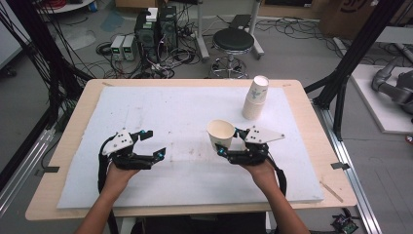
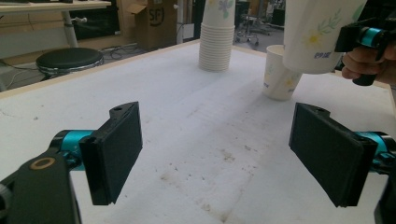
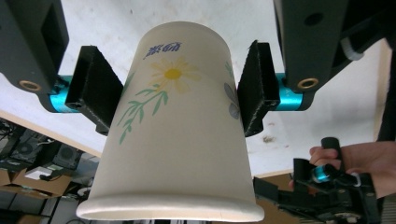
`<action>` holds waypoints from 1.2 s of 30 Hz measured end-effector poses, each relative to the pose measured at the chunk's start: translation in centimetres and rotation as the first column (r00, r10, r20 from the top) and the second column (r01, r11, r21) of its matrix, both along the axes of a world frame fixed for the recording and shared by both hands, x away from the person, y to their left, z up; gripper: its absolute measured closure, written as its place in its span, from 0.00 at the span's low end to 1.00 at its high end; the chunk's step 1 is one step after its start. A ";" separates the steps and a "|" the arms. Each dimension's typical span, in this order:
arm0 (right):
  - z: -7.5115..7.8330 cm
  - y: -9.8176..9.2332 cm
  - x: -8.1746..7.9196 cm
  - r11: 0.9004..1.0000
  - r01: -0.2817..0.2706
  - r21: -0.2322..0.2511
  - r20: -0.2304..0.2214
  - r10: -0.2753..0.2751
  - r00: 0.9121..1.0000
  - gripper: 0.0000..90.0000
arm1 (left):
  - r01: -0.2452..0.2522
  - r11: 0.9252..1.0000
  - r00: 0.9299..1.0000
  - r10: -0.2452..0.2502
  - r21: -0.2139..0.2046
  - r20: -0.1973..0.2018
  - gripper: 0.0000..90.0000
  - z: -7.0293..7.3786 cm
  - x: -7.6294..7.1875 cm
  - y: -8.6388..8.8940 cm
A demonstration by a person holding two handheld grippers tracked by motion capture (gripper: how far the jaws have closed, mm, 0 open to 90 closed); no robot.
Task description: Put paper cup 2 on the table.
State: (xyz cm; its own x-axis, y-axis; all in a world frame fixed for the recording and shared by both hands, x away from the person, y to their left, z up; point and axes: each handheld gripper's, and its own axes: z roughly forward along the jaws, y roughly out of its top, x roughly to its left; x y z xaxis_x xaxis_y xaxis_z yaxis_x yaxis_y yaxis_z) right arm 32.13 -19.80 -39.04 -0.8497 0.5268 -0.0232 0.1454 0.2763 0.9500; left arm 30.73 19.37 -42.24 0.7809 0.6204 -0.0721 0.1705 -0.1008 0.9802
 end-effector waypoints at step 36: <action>-3.9 7.0 4.7 0.995 0.085 -0.057 -0.070 -0.089 0.994 0.41 | -0.019 1.000 1.000 0.020 0.009 -0.018 0.19 -0.4 0.1 0.8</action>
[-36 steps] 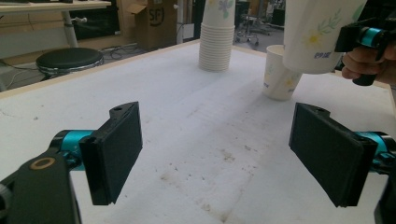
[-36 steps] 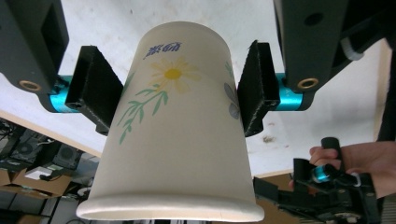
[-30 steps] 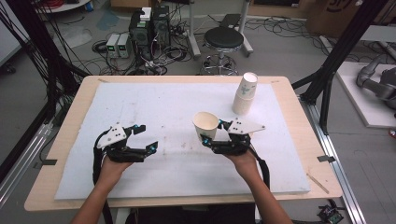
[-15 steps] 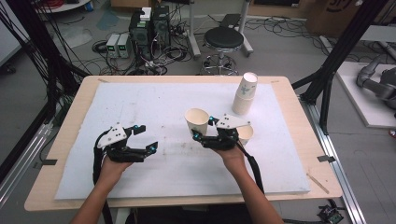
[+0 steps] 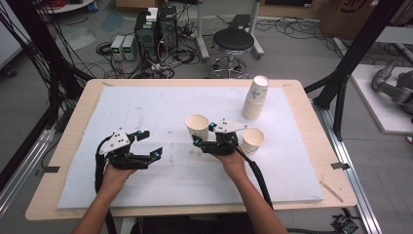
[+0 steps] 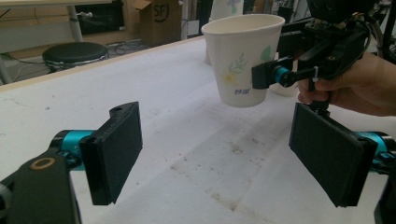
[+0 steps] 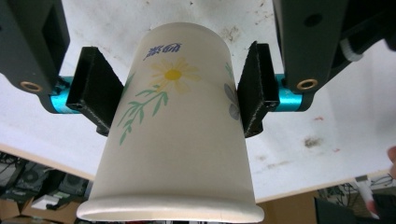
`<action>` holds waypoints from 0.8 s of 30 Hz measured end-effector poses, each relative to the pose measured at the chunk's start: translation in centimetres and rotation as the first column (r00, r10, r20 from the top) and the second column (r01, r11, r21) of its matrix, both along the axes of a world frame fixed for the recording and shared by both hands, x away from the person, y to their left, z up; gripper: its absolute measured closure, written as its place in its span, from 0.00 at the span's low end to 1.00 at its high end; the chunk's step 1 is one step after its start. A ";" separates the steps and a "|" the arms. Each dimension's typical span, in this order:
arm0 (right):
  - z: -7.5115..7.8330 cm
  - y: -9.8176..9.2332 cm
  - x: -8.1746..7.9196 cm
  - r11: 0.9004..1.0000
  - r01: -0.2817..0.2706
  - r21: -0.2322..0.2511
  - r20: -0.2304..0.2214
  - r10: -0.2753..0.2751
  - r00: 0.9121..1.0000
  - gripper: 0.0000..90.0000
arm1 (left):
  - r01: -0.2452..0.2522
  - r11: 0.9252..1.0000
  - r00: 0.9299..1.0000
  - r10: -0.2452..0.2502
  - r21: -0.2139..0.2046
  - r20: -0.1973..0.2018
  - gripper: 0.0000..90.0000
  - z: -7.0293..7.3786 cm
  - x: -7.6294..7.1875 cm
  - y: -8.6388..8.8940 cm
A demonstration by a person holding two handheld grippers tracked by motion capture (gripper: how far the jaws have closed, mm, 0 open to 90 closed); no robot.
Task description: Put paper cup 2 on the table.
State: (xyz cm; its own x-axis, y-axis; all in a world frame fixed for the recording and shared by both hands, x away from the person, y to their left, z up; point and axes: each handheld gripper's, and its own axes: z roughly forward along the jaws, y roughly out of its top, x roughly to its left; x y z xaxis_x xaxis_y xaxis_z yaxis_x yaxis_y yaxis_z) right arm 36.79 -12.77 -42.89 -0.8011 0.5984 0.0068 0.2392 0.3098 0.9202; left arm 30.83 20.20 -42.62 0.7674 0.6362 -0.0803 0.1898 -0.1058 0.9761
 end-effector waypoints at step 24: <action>-2.1 0.5 0.7 0.987 0.011 -0.159 -0.128 -0.032 0.991 0.40 | 0.000 1.000 1.000 0.001 0.028 -0.019 0.19 -0.3 0.0 -0.1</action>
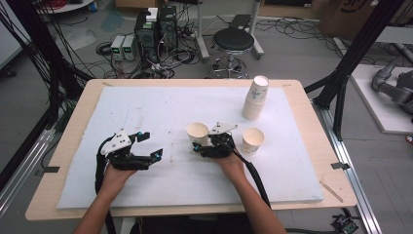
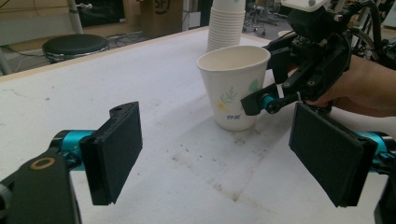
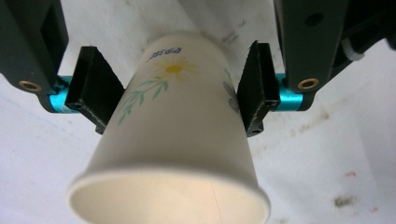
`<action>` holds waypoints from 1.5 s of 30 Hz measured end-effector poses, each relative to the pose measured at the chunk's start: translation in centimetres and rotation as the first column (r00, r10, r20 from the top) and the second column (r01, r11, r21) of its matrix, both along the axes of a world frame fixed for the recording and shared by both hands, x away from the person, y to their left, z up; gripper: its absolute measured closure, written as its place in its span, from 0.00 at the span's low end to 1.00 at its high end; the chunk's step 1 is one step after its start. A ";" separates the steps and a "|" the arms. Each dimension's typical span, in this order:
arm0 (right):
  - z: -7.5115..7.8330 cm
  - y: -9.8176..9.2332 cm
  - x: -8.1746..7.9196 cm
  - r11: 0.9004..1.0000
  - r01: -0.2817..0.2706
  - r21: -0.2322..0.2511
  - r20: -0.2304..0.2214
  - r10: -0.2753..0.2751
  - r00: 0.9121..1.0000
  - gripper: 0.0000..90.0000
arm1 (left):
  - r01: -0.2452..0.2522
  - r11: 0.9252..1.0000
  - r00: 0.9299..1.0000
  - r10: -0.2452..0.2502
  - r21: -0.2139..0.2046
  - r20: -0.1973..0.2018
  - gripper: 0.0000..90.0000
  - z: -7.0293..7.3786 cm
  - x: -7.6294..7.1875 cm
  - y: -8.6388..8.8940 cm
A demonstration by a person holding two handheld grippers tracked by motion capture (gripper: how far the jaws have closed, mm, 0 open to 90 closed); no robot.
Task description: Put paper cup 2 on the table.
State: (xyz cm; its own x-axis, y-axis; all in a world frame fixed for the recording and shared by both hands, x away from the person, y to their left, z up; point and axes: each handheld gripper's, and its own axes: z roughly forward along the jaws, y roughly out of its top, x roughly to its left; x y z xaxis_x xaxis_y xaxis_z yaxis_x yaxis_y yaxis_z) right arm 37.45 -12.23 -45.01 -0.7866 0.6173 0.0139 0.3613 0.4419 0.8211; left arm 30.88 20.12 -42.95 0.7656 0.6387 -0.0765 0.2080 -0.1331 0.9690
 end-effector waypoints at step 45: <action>5.6 -13.2 -8.5 0.996 0.063 0.071 0.160 -0.073 0.984 0.23 | -0.032 0.997 0.999 0.035 -0.074 0.038 0.19 1.1 -0.4 -0.2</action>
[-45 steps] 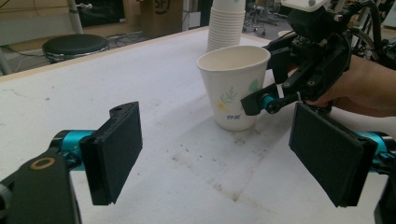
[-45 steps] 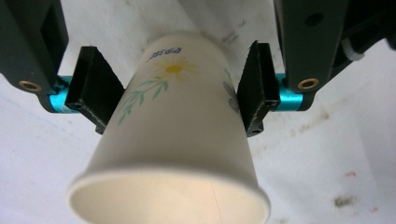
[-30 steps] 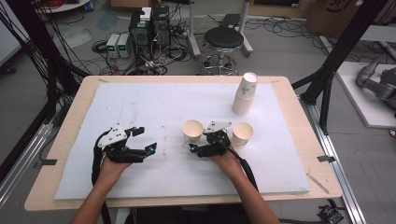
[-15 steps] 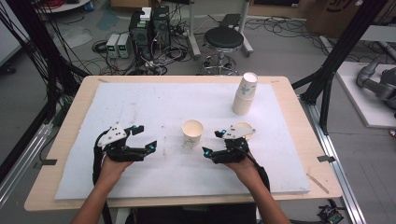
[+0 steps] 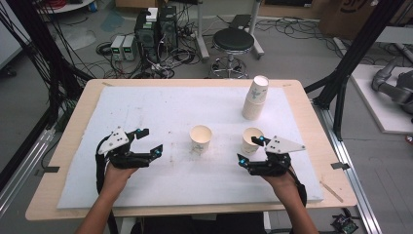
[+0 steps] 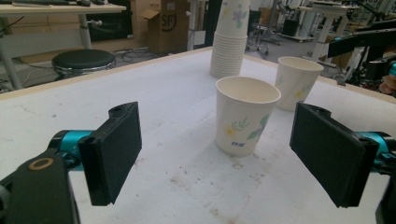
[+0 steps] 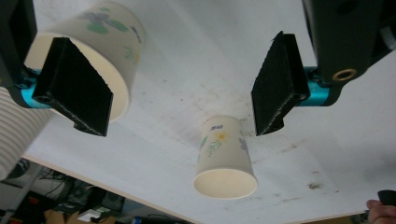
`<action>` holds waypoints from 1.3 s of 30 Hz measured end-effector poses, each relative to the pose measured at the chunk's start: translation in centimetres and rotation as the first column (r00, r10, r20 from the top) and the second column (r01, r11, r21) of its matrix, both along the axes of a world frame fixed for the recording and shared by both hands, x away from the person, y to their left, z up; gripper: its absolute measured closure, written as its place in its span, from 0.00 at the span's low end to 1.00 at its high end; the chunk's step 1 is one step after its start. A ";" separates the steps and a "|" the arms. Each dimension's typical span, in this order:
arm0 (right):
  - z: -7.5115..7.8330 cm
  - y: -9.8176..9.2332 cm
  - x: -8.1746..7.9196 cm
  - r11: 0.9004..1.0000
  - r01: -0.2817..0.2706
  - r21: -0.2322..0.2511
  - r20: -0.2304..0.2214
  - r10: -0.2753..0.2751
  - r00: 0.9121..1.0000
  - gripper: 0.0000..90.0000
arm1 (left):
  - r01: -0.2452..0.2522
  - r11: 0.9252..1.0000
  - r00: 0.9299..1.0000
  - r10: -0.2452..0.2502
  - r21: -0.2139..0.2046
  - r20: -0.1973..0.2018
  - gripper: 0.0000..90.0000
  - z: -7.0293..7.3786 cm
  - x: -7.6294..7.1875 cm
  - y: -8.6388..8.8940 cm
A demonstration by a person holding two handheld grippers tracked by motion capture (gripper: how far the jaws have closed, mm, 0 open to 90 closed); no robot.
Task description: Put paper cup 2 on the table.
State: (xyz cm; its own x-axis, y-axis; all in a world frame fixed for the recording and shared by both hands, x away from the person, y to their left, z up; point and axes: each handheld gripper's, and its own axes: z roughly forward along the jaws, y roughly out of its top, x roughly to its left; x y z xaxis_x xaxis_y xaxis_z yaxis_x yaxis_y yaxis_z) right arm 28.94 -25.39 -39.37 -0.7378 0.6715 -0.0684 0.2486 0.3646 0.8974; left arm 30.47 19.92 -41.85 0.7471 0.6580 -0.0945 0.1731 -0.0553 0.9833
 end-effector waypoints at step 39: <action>0.7 -1.8 -0.9 1.000 0.006 0.027 0.049 -0.007 0.999 0.23 | -0.019 1.000 1.000 0.020 -0.022 0.020 0.19 0.3 -0.7 0.8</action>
